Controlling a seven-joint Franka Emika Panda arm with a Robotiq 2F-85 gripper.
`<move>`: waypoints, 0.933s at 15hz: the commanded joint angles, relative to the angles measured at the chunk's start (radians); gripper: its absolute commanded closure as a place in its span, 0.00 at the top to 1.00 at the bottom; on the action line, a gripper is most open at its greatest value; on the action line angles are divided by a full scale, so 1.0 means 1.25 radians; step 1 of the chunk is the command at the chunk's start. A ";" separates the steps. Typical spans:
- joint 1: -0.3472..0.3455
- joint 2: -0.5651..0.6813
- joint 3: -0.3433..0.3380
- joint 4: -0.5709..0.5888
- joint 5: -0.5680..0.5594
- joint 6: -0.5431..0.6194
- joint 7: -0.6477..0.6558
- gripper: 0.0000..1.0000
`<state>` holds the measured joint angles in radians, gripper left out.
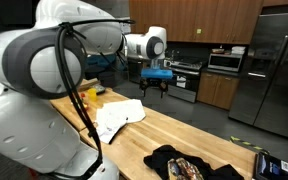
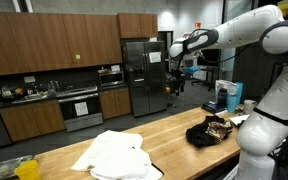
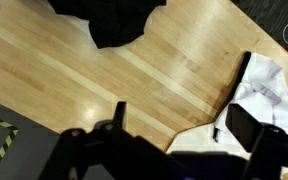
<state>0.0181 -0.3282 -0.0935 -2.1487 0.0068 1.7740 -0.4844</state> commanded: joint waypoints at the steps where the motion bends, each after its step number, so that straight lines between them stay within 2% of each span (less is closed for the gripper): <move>1: 0.009 -0.014 -0.003 -0.016 0.001 0.009 -0.036 1.00; 4: -0.008 -0.032 -0.008 -0.087 -0.091 0.040 -0.103 1.00; 10: -0.093 -0.035 -0.082 -0.194 -0.314 0.048 -0.151 1.00; 12: -0.121 -0.024 -0.112 -0.207 -0.343 0.076 -0.151 1.00; 14: -0.138 -0.013 -0.134 -0.214 -0.316 0.108 -0.123 1.00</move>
<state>-0.1256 -0.3354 -0.2317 -2.3925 -0.3965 1.8595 -0.6592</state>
